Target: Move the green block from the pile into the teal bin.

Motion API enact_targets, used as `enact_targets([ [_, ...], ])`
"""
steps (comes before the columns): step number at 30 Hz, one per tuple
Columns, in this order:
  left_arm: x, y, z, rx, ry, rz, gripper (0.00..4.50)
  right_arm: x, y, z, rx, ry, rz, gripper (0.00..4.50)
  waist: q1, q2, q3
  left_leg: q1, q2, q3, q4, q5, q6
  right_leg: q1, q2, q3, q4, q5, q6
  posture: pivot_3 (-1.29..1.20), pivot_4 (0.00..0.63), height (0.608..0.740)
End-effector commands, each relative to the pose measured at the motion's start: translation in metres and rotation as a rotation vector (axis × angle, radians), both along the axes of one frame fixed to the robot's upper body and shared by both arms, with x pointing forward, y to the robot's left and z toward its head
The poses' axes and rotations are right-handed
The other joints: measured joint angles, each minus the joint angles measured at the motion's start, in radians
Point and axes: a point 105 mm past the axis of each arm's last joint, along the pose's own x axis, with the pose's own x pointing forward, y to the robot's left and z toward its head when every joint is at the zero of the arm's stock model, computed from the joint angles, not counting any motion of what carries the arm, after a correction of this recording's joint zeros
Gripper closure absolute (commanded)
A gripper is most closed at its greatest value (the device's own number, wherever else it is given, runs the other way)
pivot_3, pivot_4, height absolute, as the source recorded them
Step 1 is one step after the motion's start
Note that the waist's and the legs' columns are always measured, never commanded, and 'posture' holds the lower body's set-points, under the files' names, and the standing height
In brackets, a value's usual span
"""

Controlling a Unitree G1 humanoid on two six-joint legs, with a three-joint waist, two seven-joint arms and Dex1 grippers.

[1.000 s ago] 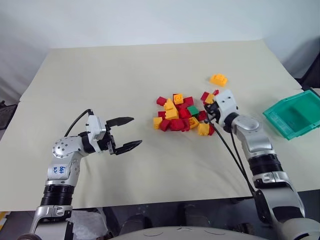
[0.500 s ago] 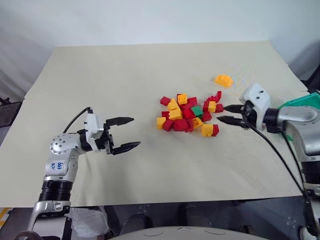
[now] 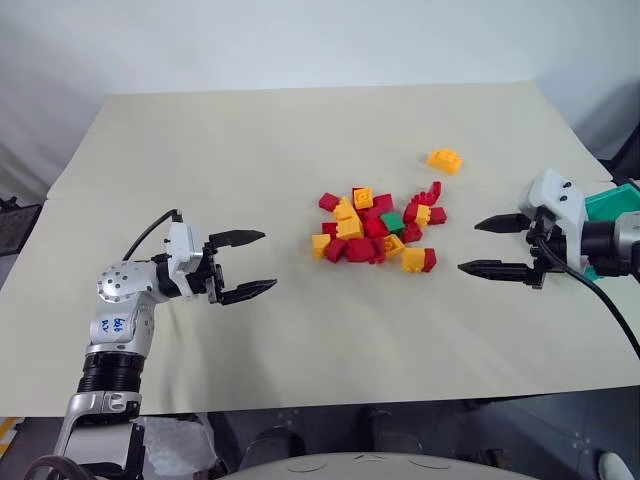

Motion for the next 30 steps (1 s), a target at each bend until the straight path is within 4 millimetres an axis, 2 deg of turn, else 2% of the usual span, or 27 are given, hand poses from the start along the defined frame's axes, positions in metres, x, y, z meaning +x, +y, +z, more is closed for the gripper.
enact_targets([
  [1,-0.001,0.002,0.009,-0.011,-0.044,0.004,0.0,0.016,0.013,0.003,-0.039,-0.013,0.013,0.02,-0.002,0.0,0.0,0.0,0.0,0.0,0.0,0.0,0.0,0.0,0.0,0.0,0.0,0.0,0.0,0.0,0.15,0.74],
  [3,-0.001,0.001,0.009,-0.013,-0.046,0.005,0.0,0.024,0.019,0.002,-0.058,-0.016,0.038,0.02,-0.001,0.0,0.0,0.001,0.0,0.0,0.0,0.0,0.0,0.0,0.0,0.0,0.001,0.0,0.0,0.0,0.15,0.74],
  [8,-0.006,-0.002,0.008,-0.024,-0.058,0.007,0.0,0.078,0.053,-0.015,-0.21,-0.008,0.126,0.02,-0.017,0.0,0.0,-0.001,-0.001,0.002,0.0,0.0,0.0,-0.002,0.0,0.001,0.001,0.0,0.0,0.0,0.15,0.74],
  [12,-0.011,-0.004,0.006,-0.033,-0.062,0.016,0.0,0.098,0.063,-0.022,-0.259,0.002,0.149,0.02,-0.021,0.0,0.0,-0.004,0.0,0.0,-0.001,0.0,0.0,-0.004,0.0,-0.003,0.001,0.0,0.0,0.0,0.15,0.74],
  [17,-0.021,-0.004,0.003,-0.043,-0.059,0.039,0.0,0.111,0.071,-0.033,-0.332,0.019,0.168,0.02,-0.029,0.0,0.0,-0.014,-0.001,0.0,0.001,0.0,0.0,-0.012,0.0,-0.006,0.0,0.0,0.0,0.0,0.15,0.74],
  [24,-0.027,-0.003,0.003,-0.052,-0.058,0.079,0.0,0.12,0.083,-0.036,-0.321,0.001,0.156,0.02,-0.027,0.0,0.0,-0.014,0.0,0.0,0.001,0.002,-0.002,-0.012,0.001,-0.006,0.002,0.0,0.0,0.0,0.15,0.74],
  [30,-0.027,-0.001,0.003,-0.055,-0.057,0.099,0.0,0.123,0.085,-0.037,-0.311,0.002,0.13,0.02,-0.03,0.0,0.0,-0.013,0.001,0.0,0.002,0.002,-0.002,-0.012,0.001,-0.005,0.004,0.0,0.0,0.0,0.15,0.74],
])
